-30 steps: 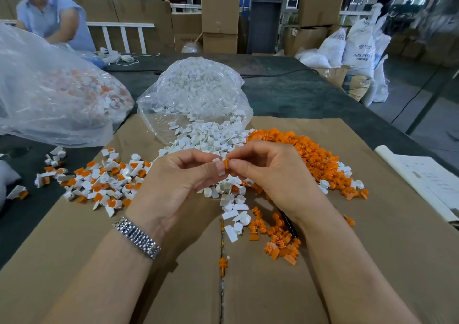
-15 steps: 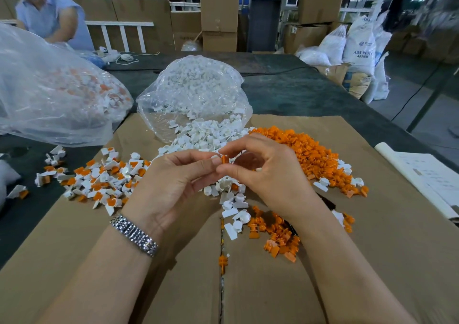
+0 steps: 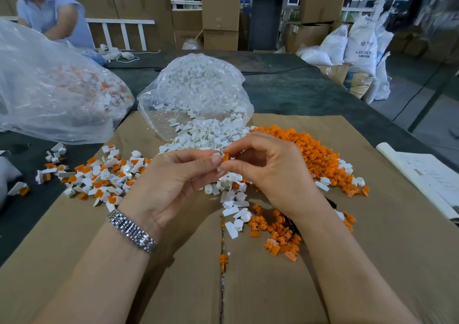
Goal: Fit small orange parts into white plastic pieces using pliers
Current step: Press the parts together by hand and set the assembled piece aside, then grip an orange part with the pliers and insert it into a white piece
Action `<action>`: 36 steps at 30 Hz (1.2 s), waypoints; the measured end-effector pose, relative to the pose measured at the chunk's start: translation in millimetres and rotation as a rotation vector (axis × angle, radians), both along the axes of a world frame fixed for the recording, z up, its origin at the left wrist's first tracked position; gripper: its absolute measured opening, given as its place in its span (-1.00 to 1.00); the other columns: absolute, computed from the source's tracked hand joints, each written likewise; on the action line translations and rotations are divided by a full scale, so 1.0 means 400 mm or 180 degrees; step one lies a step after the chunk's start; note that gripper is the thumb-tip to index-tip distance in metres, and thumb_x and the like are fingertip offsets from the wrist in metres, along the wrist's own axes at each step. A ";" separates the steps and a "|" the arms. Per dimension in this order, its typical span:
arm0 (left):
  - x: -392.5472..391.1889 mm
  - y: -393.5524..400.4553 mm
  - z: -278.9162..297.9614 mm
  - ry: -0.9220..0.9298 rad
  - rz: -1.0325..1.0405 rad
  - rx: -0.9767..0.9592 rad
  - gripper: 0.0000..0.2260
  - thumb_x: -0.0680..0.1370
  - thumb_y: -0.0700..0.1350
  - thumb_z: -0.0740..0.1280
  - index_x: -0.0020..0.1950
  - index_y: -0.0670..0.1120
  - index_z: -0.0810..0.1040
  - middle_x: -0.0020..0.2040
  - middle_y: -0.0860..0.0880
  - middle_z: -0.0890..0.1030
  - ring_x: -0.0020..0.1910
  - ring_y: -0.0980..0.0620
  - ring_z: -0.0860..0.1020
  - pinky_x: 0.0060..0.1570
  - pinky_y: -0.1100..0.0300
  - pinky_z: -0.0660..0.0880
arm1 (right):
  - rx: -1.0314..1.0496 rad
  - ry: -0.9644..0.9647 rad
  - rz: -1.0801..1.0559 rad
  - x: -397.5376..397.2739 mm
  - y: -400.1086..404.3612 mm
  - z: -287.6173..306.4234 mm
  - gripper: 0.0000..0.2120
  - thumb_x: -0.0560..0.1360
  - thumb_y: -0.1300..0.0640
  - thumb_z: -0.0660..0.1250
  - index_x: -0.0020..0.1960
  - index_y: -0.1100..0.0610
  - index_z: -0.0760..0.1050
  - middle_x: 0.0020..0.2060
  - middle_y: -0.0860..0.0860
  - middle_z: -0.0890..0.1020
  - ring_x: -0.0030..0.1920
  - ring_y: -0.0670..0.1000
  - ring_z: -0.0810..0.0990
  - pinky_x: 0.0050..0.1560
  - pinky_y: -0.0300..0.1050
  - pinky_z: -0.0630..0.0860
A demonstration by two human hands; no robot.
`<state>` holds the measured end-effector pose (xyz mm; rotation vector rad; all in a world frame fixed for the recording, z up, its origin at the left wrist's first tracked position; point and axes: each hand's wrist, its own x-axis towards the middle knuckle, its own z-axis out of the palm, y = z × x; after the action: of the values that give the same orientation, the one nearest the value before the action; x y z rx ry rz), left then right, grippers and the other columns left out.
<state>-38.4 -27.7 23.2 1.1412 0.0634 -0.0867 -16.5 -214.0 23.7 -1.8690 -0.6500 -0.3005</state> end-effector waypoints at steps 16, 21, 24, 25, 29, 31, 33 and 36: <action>0.002 0.010 -0.007 -0.0042 -0.0018 0.0396 -0.89 0.30 -0.28 0.54 -0.20 -0.25 0.73 -0.08 -0.27 0.72 -0.08 -0.12 0.73 -0.08 0.19 0.65 | -0.0499 -0.0585 -0.0044 0.003 0.003 -0.007 -0.83 0.45 0.17 0.55 0.03 0.16 0.71 -0.11 -0.04 0.66 -0.10 -0.10 0.66 -0.04 -0.18 0.63; 0.004 0.004 -0.003 -0.0161 0.0154 0.0264 -0.79 0.20 -0.23 0.58 -0.20 -0.26 0.72 -0.09 -0.26 0.72 -0.05 -0.14 0.73 -0.06 0.19 0.65 | -0.0243 -0.0170 -0.0001 -0.002 0.002 0.000 -0.75 0.46 0.13 0.55 0.13 0.09 0.66 -0.04 -0.08 0.66 -0.04 -0.12 0.68 0.01 -0.23 0.63; 0.005 0.008 0.000 -0.0148 0.0156 0.0031 -0.89 0.28 -0.29 0.53 -0.22 -0.24 0.73 -0.09 -0.24 0.73 -0.02 -0.18 0.73 -0.12 0.23 0.65 | -0.0162 0.0314 -0.0495 0.008 -0.023 0.007 -0.78 0.51 0.06 0.49 0.15 -0.04 0.61 -0.06 -0.14 0.66 -0.01 -0.16 0.65 0.06 -0.19 0.63; 0.005 0.010 0.000 -0.0121 0.0164 -0.0013 -0.91 0.29 -0.29 0.52 -0.22 -0.22 0.74 -0.08 -0.24 0.73 -0.01 -0.20 0.73 -0.13 0.23 0.65 | -0.0531 0.0330 -0.0897 0.015 -0.035 0.007 -0.80 0.54 0.01 0.46 0.15 -0.03 0.58 -0.05 -0.15 0.64 -0.01 -0.17 0.62 0.08 -0.16 0.62; 0.009 0.017 -0.002 -0.0010 0.0247 -0.0118 -0.91 0.31 -0.32 0.51 -0.21 -0.22 0.75 -0.03 -0.28 0.72 0.02 -0.22 0.72 -0.14 0.23 0.65 | -0.2458 0.1071 -0.1830 0.018 -0.062 -0.007 -0.48 0.49 -0.30 0.37 0.24 0.06 0.45 0.15 0.01 0.51 0.20 0.07 0.50 0.21 0.16 0.51; 0.011 0.017 -0.002 -0.0051 0.0276 -0.0098 -0.90 0.30 -0.31 0.52 -0.21 -0.22 0.75 -0.04 -0.27 0.73 0.02 -0.23 0.72 -0.13 0.23 0.65 | -0.2815 0.1359 -0.1834 0.012 -0.063 -0.008 -0.36 0.44 -0.34 0.41 0.30 0.08 0.41 0.21 0.04 0.49 0.28 0.13 0.46 0.26 0.25 0.47; 0.012 0.018 -0.003 -0.0093 0.0334 -0.0083 -0.89 0.29 -0.30 0.53 -0.20 -0.22 0.75 -0.03 -0.27 0.72 0.02 -0.23 0.72 -0.11 0.22 0.65 | -0.2907 0.1410 -0.1822 0.008 -0.061 -0.004 -0.35 0.42 -0.33 0.43 0.30 0.08 0.41 0.21 0.05 0.49 0.30 0.15 0.44 0.27 0.26 0.45; 0.012 0.016 -0.003 -0.0118 0.0432 -0.0076 -0.88 0.28 -0.30 0.54 -0.21 -0.22 0.74 -0.02 -0.28 0.72 0.01 -0.22 0.72 -0.12 0.23 0.65 | -0.3052 0.1220 -0.1872 0.005 -0.060 0.000 -0.49 0.46 -0.26 0.43 0.18 0.09 0.46 0.07 0.03 0.53 0.17 0.13 0.49 0.21 0.20 0.48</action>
<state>-33.8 -21.1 22.2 1.1114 0.1065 0.0542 -14.4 -237.9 23.7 -2.9266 0.0933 0.0329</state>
